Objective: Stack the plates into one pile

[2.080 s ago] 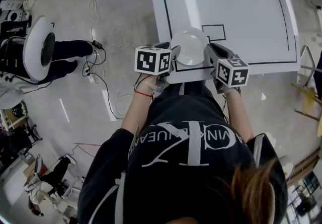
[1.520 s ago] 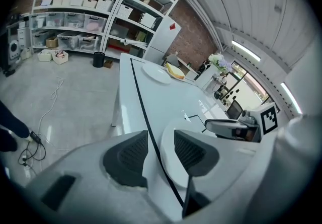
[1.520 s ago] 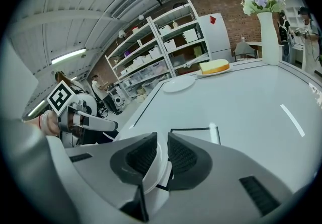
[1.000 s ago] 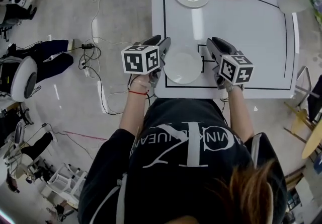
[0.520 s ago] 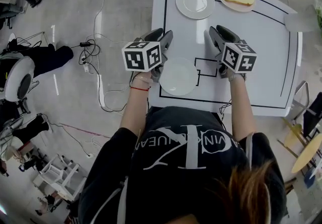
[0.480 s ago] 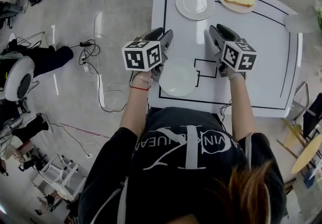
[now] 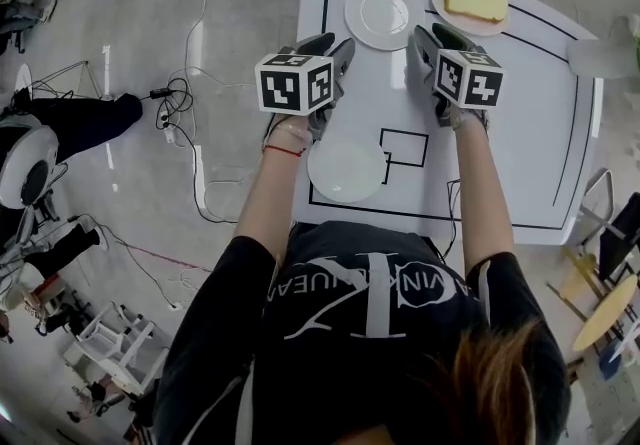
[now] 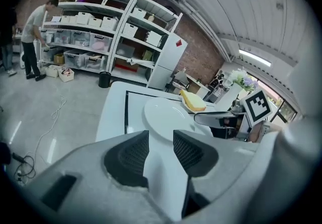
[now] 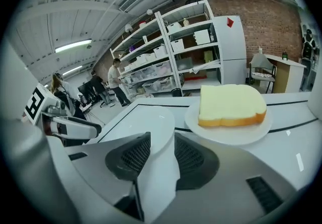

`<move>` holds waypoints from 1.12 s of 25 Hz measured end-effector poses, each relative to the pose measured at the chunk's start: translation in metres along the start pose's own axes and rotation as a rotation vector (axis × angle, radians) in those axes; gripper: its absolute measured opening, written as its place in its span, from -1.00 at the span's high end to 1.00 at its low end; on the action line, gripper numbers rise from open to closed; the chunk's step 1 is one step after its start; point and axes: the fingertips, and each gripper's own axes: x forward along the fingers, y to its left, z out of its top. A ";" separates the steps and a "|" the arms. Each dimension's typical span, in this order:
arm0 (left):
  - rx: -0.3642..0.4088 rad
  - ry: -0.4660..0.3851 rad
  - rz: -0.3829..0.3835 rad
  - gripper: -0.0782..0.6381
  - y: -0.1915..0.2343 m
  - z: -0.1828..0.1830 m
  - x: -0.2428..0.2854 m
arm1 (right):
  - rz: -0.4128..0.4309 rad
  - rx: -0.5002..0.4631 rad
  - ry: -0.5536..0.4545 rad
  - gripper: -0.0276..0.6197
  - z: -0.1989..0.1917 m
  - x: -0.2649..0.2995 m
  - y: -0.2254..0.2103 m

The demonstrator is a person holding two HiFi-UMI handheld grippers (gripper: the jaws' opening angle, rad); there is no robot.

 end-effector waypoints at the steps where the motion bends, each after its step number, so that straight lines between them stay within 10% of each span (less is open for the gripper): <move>1: 0.016 0.007 0.006 0.34 0.001 0.002 0.003 | -0.009 -0.014 0.009 0.45 0.001 0.003 -0.002; 28: -0.093 0.060 0.042 0.33 0.005 0.014 0.044 | -0.028 -0.088 0.089 0.55 0.003 0.026 -0.005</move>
